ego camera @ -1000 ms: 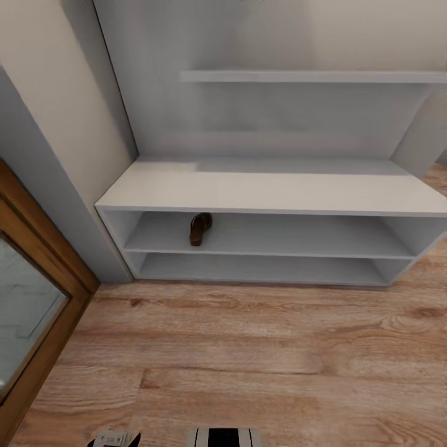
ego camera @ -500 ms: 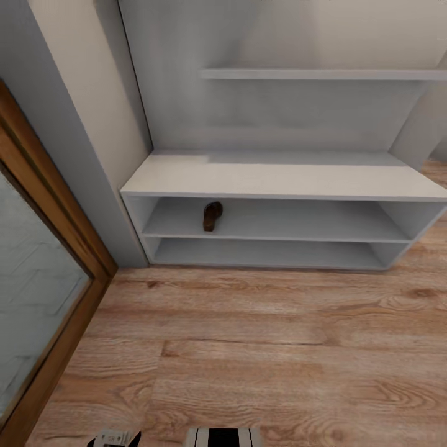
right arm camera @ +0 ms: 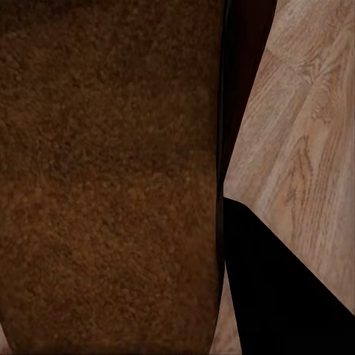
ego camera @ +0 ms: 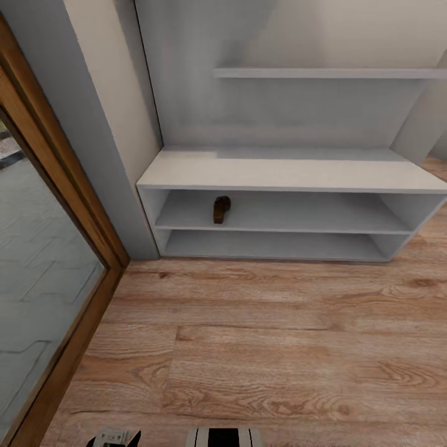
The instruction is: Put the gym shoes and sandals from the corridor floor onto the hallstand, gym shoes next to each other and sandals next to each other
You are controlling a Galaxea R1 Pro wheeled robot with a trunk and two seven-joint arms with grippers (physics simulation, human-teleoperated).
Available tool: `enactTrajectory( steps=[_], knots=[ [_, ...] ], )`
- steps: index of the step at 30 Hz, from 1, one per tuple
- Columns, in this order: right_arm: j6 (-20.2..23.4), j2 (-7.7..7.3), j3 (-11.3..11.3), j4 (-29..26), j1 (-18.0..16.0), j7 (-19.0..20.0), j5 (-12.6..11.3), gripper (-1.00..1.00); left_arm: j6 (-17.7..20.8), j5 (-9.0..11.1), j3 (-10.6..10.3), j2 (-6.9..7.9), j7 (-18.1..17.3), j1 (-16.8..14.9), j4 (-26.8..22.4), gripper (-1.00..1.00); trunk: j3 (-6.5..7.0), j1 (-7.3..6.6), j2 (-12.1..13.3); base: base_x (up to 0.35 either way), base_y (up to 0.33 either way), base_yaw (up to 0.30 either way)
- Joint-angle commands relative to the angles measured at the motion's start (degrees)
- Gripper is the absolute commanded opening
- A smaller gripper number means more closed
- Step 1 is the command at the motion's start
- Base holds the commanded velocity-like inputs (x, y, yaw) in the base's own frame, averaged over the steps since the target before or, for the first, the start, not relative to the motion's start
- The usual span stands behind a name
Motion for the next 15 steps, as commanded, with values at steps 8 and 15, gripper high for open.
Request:
enactTrajectory(
  steps=[8, 15],
  knots=[
    [-0.2, 0.01, -0.45, 0.05, -0.1, 0.51, 0.45, -1.0, 0.28, 0.14, 0.25, 0.06, -0.98, -0.78, -0.96, 1.0, -0.04, -0.01, -0.01, -0.003, 0.003, 0.0],
    [-0.2, 0.07, -0.45, 0.06, -0.1, 0.6, 0.45, -1.0, 0.61, 0.1, 0.16, 0.12, -6.27, -1.67, -1.57, 1.0, -0.04, -0.01, -0.01, 0.0, 0.0, 0.0]
  ],
)
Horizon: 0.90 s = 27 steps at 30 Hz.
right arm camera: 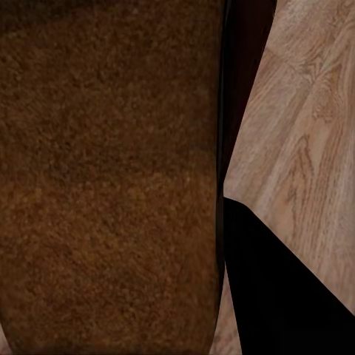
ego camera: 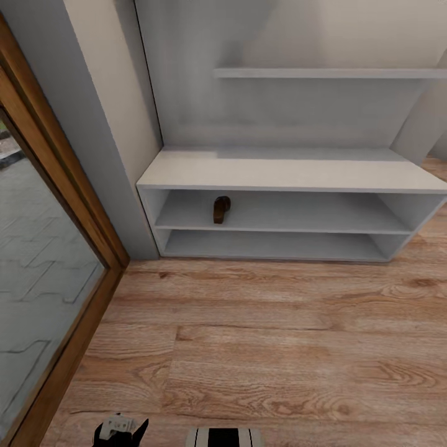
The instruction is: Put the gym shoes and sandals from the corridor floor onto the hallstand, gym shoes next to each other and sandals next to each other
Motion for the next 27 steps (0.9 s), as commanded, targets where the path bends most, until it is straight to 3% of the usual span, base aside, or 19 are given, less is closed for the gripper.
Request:
enactTrajectory(
  steps=[1, 7, 15, 17, 21, 24, 26, 27],
  knots=[
    [-0.21, 0.02, -0.45, 0.03, -0.1, 0.55, 0.44, -1.0, 0.06, 0.12, 0.35, -0.01, -1.82, -0.34, -0.05, 1.0, -0.04, -0.01, -0.01, 0.0, 0.0, 0.0],
    [-0.14, 0.08, -0.35, 0.03, -0.1, 0.86, 0.44, -1.0, 0.26, 0.16, 0.43, 0.49, -11.42, -1.97, -0.38, 1.0, -0.04, -0.01, -0.01, 0.0, 0.0, 0.0],
    [-0.25, 1.71, -0.29, -0.62, -0.1, 0.94, 0.44, -1.0, 0.24, 0.21, 0.45, 1.61, -16.88, -2.3, -0.51, 1.0, -0.04, -0.01, -0.01, 0.0, 0.0, 0.0],
    [-0.95, 2.31, -0.27, -1.12, -0.1, 0.89, 0.44, -1.0, 0.26, 0.89, 0.93, 2.87, -18.74, -2.34, -0.47, 1.0, -0.03, -0.01, -0.01, 0.0, 0.0, -0.026],
    [-1.61, 2.56, -0.21, -1.29, -0.1, 0.88, 0.44, -1.0, 0.26, 2.88, 2.44, 3.87, -20.66, -2.3, -0.46, 1.0, 0.06, -0.01, -0.01, 0.0, 0.0, -0.071],
    [-2.02, 3.64, 0.02, -1.35, -0.1, 1.0, 0.44, -1.0, 0.37, 5.05, 4.38, 7.35, -24.8, -2.22, -0.38, 1.0, 0.19, -0.01, -0.01, 0.0, 0.0, -0.077],
    [-2.05, 4.51, 2.96, -1.21, -0.1, 1.02, 0.44, -1.0, 0.38, 6.26, 6.12, 8.7, -25.73, -1.94, -0.37, 1.0, 0.2, -0.01, -0.01, 0.0, 0.0, -0.015],
    [-2.05, 4.97, 5.71, -1.11, -0.1, 1.03, 0.44, -1.0, 0.38, 6.6, 6.84, 9.18, -26.04, -1.84, -0.37, 1.0, 0.21, -0.01, -0.01, 0.0, 0.0, -0.008]
  ],
)
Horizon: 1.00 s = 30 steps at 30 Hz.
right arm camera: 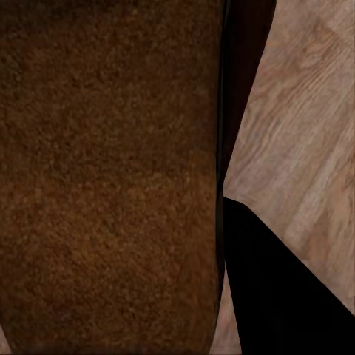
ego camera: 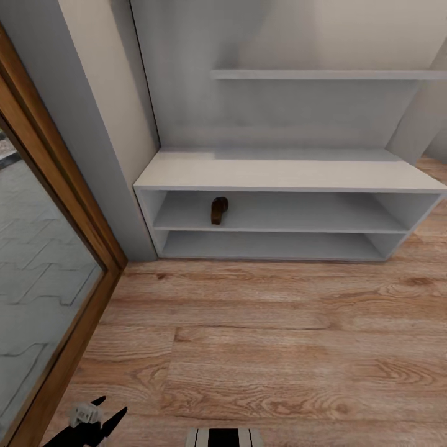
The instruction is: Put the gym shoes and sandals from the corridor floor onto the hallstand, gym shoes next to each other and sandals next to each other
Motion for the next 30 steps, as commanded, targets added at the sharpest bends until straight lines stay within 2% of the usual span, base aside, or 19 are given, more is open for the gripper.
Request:
enactTrajectory(
  steps=[1, 2, 3, 4, 5, 7, 10, 11, 14, 16, 17, 18, 19, 20, 21, 22, 23, 25, 30],
  knots=[
    [-0.15, 1.19, 7.56, 0.12, -0.08, 0.29, 0.37, -1.0, -0.08, 0.51, 1.05, 0.8, -1.71, 0.09, 0.07, 1.0, -0.04, -0.01, -0.02, 0.0, 0.0, -0.003],
    [-0.07, 2.32, 17.47, -0.08, -0.1, -0.02, 0.27, -1.0, -0.06, 0.46, 1.42, 1.19, -3.82, 0.09, 0.07, 1.0, -0.04, -0.01, -0.02, 0.0, 0.0, -0.001],
    [-0.02, 2.92, 22.34, -0.27, -0.11, -0.1, 0.19, -1.0, -0.05, 0.45, 1.54, 1.32, -4.79, 0.08, 0.07, 1.0, -0.04, -0.01, -0.02, 0.0, 0.0, 0.0],
    [0.28, 4.3, 28.56, -0.68, -0.29, -0.23, 0.1, -1.0, -0.06, 0.44, 1.6, 1.61, -5.79, 0.11, 0.07, 1.0, -0.04, -0.01, -0.02, 0.0, 0.0, 0.0],
    [0.61, 5.49, 31.57, -0.88, -0.68, -0.29, 0.09, -1.0, -0.07, 0.44, 1.63, 1.98, -6.22, 0.16, 0.09, 1.0, -0.04, -0.01, -0.02, 0.0, 0.0, 0.0],
    [1.52, 7.53, 34.46, -1.08, -1.91, -0.35, 0.12, -1.0, -0.07, 0.44, 1.65, 2.57, -6.65, 0.21, 0.19, 1.0, -0.04, -0.01, -0.02, 0.0, 0.0, 0.0],
    [4.15, 9.91, 36.57, -1.17, -4.43, -0.39, 0.27, -1.0, -0.07, 0.43, 1.66, 3.03, -7.05, 0.24, 0.28, 1.0, -0.04, -0.01, -0.02, 0.0, 0.0, 0.0],
    [6.18, 10.86, 37.42, -1.19, -5.99, -0.4, 0.32, -1.0, -0.07, 0.38, 1.67, 3.13, -7.22, 0.24, 0.3, 1.0, -0.04, -0.01, -0.02, 0.0, 0.0, 0.0],
    [11.06, 12.34, 39.65, -1.19, -9.39, -0.41, 0.38, -1.0, -0.08, 0.18, 1.67, 3.23, -7.44, 0.25, 0.32, 1.0, -0.04, -0.01, -0.02, 0.0, 0.0, 0.0],
    [15.54, 13.85, 42.46, -1.16, -12.76, -0.5, 0.35, -1.0, -0.08, 0.12, 1.67, 3.28, -7.51, 0.25, 0.33, 1.0, -0.04, -0.01, -0.02, 0.0, 0.0, 0.0],
    [17.19, 15.1, 43.89, -1.08, -14.62, -1.24, 0.34, -1.0, -0.06, 0.22, 1.67, 3.31, -7.56, 0.25, 0.36, 1.0, -0.04, -0.01, -0.02, 0.0, 0.0, 0.0],
    [18.73, 17.16, 45.74, -0.84, -17.3, -3.47, 0.37, -1.0, -0.02, 0.32, 1.67, 3.35, -7.6, 0.26, 0.38, 1.0, -0.04, -0.01, -0.02, 0.0, 0.0, 0.0],
    [19.06, 17.86, 46.29, -0.76, -18.11, -4.48, 0.37, -1.0, -0.02, 0.35, 1.67, 3.36, -7.61, 0.26, 0.38, 1.0, -0.04, -0.01, -0.02, 0.0, 0.0, 0.0],
    [20.46, 23.06, 52.43, -0.48, -23.85, -13.58, 0.36, -1.0, 0.0, 0.42, 1.67, 3.39, -7.65, 0.26, 0.4, 1.0, -0.04, -0.01, -0.02, 0.0, 0.0, 0.0],
    [21.79, 24.17, 54.67, -0.46, -25.68, -15.5, 0.34, -1.0, -0.01, 0.39, 1.67, 3.38, -7.65, 0.26, 0.45, 1.0, -0.04, -0.01, -0.02, 0.0, 0.0, 0.0],
    [22.56, 24.17, 55.21, -0.45, -26.27, -15.91, 0.32, -1.0, -0.02, 0.38, 1.67, 3.36, -7.65, 0.26, 0.47, 1.0, -0.04, -0.01, -0.02, 0.0, 0.0, 0.0],
    [25.67, 24.17, 56.28, -0.44, -28.12, -16.71, 0.26, -1.0, -0.05, 0.28, 1.67, 3.34, -7.65, 0.26, 0.53, 1.0, -0.04, -0.01, -0.02, 0.0, 0.0, 0.0],
    [29.07, 24.17, 56.81, -0.4, -29.9, -17.12, 0.21, -1.0, -0.06, 0.18, 1.67, 3.32, -7.65, 0.26, 0.56, 1.0, -0.04, -0.01, -0.02, 0.0, 0.0, 0.0],
    [33.66, 24.17, 57.3, -0.41, -33.84, -17.48, 0.16, -1.0, -0.07, 0.2, 1.54, 3.29, -8.23, 0.26, 0.46, 1.0, -0.04, -0.01, -0.02, 0.0, 0.0, 0.0]
  ],
)
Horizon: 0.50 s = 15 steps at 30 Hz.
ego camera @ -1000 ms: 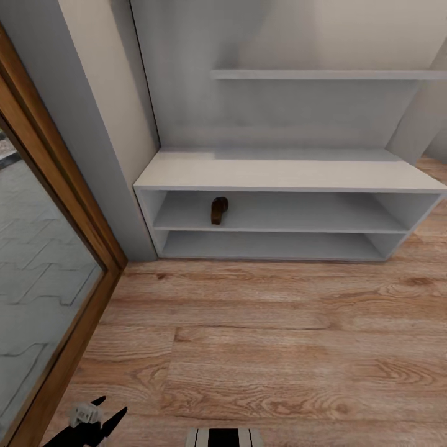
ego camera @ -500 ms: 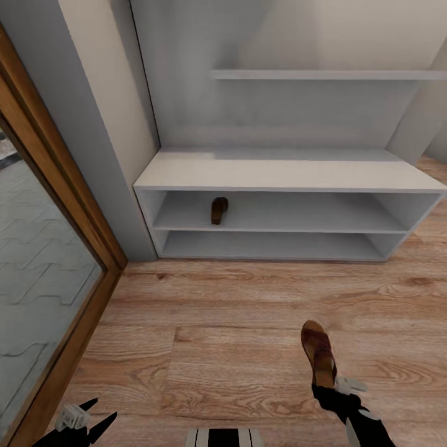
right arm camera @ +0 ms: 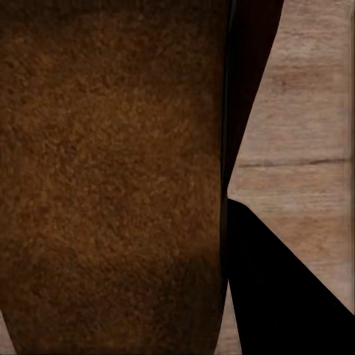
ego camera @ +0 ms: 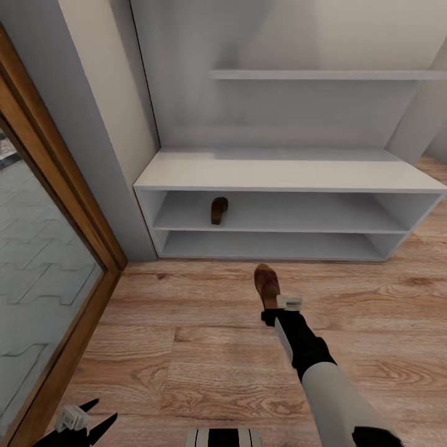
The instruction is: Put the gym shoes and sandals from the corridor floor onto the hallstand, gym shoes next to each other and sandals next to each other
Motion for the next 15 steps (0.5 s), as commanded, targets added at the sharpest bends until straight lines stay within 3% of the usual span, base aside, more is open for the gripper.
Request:
enactTrajectory(
  steps=[1, 9, 15],
  knots=[
    [0.53, 0.07, -0.24, -0.08, -0.47, 0.06, 0.4, -1.0, -0.27, 0.06, 0.11, -0.01, -0.5, -0.04, 0.07, 1.0, -0.05, -0.01, -0.02, 0.0, 0.0, 0.0],
    [1.39, 0.07, -0.11, -0.04, -3.83, 0.01, 0.32, -1.0, -0.08, 0.32, 0.22, 0.01, -5.24, -0.16, 0.04, 1.0, -0.05, -0.01, -0.02, 0.0, 0.0, 0.0],
    [1.33, 0.07, -0.05, -0.84, -4.03, 0.02, 0.31, -1.0, -0.01, -0.12, -0.06, -0.37, -5.28, -0.13, 0.18, 1.0, -0.05, -0.01, -0.02, 0.0, 0.0, 0.0]
  ],
)
